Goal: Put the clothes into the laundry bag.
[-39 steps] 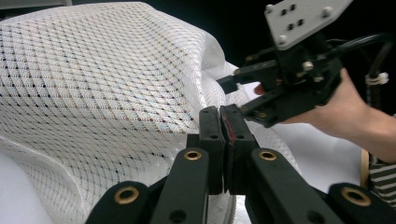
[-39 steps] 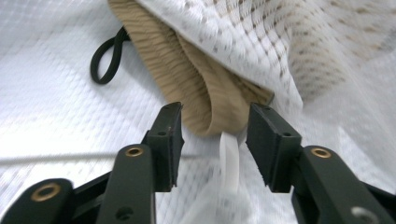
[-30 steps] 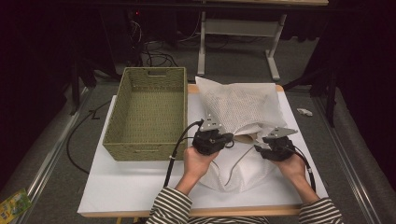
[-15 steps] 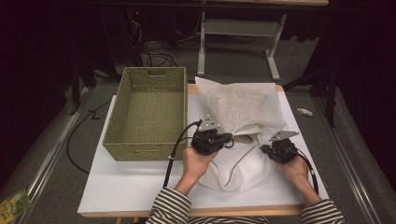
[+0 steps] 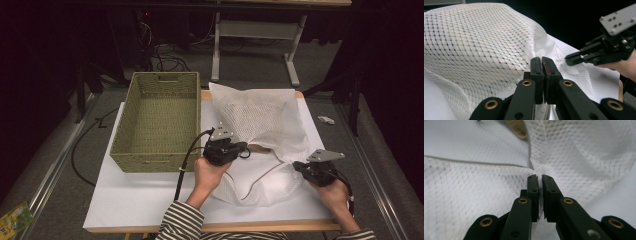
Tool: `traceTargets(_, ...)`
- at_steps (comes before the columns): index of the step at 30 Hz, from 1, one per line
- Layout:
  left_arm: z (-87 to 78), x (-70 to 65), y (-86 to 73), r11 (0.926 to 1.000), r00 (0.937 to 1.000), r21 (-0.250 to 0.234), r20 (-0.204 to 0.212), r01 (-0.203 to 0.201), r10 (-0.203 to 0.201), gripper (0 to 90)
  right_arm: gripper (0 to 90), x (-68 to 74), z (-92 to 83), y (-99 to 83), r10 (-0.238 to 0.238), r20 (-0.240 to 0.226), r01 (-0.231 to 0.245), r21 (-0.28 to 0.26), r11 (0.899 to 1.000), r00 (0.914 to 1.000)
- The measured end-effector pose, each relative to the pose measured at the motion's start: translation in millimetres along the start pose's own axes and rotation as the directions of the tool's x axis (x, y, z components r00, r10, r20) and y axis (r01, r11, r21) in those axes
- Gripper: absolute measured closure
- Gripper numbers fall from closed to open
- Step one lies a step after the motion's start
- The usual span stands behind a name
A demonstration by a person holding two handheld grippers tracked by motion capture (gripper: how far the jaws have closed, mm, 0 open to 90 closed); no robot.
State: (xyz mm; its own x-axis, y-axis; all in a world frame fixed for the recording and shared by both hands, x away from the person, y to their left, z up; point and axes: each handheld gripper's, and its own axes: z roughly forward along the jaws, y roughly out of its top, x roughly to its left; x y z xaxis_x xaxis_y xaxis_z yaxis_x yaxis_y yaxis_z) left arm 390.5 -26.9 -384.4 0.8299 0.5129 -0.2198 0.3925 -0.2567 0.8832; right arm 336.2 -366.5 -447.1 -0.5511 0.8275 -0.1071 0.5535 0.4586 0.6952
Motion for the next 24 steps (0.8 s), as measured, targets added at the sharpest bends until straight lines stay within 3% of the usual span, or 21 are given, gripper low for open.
traceTargets(6,0.4,1.0,-3.8,1.0000,1.0000,0.001,0.001,0.007,-0.007,87.9,84.7,3.3,-9.4,-19.5,0.002,-0.034,-0.002,0.025,1.000,0.9994)
traceTargets(8,0.5,0.4,-3.9,1.0000,1.0000,0.004,0.000,0.005,-0.005,87.8,80.2,2.7,-11.0,-20.9,0.009,-0.051,-0.009,0.009,1.000,0.9987)
traceTargets(13,2.6,0.5,-4.7,0.9999,1.0000,0.009,0.004,0.007,-0.007,87.9,67.4,0.0,-13.8,-7.7,0.057,-0.075,-0.064,-0.087,0.994,0.9955)
traceTargets(16,3.6,0.9,-4.7,0.9999,0.9999,0.007,0.010,0.011,-0.011,87.8,66.6,5.9,-8.5,8.7,0.017,-0.042,-0.021,-0.089,0.996,0.9990)
traceTargets(20,2.4,2.1,-5.0,0.9999,0.9998,0.008,0.014,0.013,-0.013,87.8,65.4,10.2,9.7,24.7,-0.021,-0.022,0.021,-0.037,0.999,0.9995)
traceTargets(24,-0.6,3.7,-5.5,0.9999,0.9998,0.004,0.014,0.012,-0.012,87.8,57.6,8.9,33.8,24.8,0.003,-0.029,-0.001,0.050,0.999,0.9996)
